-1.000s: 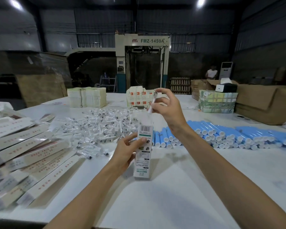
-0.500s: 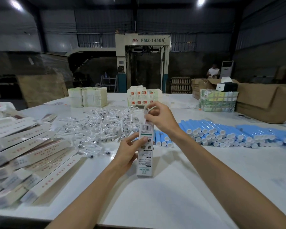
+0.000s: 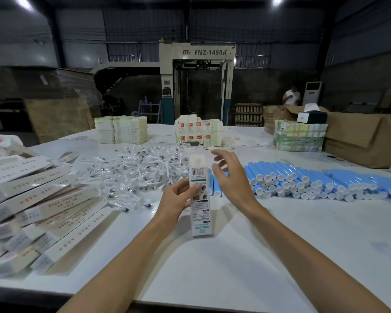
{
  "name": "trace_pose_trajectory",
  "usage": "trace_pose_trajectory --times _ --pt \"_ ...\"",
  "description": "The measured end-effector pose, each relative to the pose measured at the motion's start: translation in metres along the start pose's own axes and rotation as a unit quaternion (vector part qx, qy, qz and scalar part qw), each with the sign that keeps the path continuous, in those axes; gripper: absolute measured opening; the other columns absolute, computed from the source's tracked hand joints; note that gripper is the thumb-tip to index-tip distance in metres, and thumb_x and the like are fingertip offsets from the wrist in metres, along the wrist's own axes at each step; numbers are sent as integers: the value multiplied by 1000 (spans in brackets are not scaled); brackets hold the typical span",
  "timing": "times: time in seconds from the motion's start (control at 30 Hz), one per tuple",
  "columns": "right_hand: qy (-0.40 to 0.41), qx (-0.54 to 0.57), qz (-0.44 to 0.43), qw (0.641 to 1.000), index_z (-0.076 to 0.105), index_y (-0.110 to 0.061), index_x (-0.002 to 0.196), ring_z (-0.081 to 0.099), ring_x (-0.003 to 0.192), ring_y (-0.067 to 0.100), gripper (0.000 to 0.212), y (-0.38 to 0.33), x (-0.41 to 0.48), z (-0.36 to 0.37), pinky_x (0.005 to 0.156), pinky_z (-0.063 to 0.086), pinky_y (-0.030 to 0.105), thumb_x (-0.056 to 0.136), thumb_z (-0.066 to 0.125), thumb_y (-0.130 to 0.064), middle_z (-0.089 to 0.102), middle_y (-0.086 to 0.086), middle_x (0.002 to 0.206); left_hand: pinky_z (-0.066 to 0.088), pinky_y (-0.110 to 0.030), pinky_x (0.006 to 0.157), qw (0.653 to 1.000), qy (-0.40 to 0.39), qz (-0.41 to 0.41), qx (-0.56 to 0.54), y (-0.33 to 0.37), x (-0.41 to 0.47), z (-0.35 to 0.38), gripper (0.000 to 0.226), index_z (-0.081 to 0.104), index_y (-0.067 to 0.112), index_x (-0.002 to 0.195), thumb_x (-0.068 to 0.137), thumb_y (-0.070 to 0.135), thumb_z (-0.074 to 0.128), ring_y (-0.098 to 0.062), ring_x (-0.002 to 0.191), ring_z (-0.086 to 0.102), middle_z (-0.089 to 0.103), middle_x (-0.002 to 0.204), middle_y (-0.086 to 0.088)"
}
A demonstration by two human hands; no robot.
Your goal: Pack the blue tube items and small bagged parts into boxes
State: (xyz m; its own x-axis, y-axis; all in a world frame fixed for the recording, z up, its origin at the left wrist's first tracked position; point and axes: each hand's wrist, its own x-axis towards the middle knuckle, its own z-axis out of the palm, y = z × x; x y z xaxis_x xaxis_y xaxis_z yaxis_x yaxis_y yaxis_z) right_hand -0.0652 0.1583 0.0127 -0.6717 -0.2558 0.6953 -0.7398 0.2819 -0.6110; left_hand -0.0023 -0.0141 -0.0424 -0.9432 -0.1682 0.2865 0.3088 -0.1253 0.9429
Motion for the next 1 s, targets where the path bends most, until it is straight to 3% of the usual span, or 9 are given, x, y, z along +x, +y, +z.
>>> trace_pose_trajectory --times 0.07,0.13,0.27,0.43,0.67,0.77,0.9,1.0 --pt "-35 76 53 995 52 -31 139 62 104 1 38 8 -11 0 81 49 13 103 64 -28 63 -10 120 60 -51 103 1000 -1 8 5 0 0 2 46 72 20 133 91 25 86 -27 114 77 80 122 -8" --pt "-73 134 65 986 50 -32 141 67 108 7 43 15 -20 3 86 54 21 102 68 -27 69 -8 120 63 -54 97 1000 -6 21 5 0 -1 4 58 59 26 141 91 22 87 -31 111 78 81 120 -11" --pt "-66 199 56 976 56 -31 142 68 113 15 46 20 -27 6 93 58 32 100 71 -20 72 -10 118 65 -35 78 997 -31 65 15 3 -4 6 69 45 48 145 94 26 86 -31 109 79 80 120 -11" --pt "-90 233 70 966 63 -39 137 64 119 13 37 18 -30 5 97 57 30 103 66 -24 68 -8 128 65 -31 82 993 -42 91 63 2 -3 2 72 44 53 153 95 36 84 -24 115 77 80 123 -6" --pt "-103 220 62 968 65 -24 124 66 110 9 22 15 -28 2 90 53 24 104 63 -15 66 4 123 66 -39 85 992 -51 85 80 6 -2 1 67 54 46 149 91 39 87 -22 121 73 78 128 -2" --pt "-112 189 64 973 66 -22 120 66 106 10 18 18 -27 1 91 53 27 104 63 -14 67 4 119 65 -34 81 995 -42 69 64 6 -3 3 61 63 44 142 89 29 89 -23 116 75 80 122 -5" --pt "-107 216 58 969 63 -25 129 71 102 17 21 17 -26 -5 87 57 29 108 58 -25 74 4 112 64 -34 79 996 -45 60 55 6 -4 3 61 61 38 145 92 21 87 -26 112 77 81 118 -9" --pt "-51 274 108 954 55 -26 134 74 89 23 24 19 -24 -11 77 58 29 109 54 -27 78 10 97 65 -35 78 996 -68 39 41 7 -6 6 60 65 47 138 87 25 89 -27 108 79 81 117 -9"
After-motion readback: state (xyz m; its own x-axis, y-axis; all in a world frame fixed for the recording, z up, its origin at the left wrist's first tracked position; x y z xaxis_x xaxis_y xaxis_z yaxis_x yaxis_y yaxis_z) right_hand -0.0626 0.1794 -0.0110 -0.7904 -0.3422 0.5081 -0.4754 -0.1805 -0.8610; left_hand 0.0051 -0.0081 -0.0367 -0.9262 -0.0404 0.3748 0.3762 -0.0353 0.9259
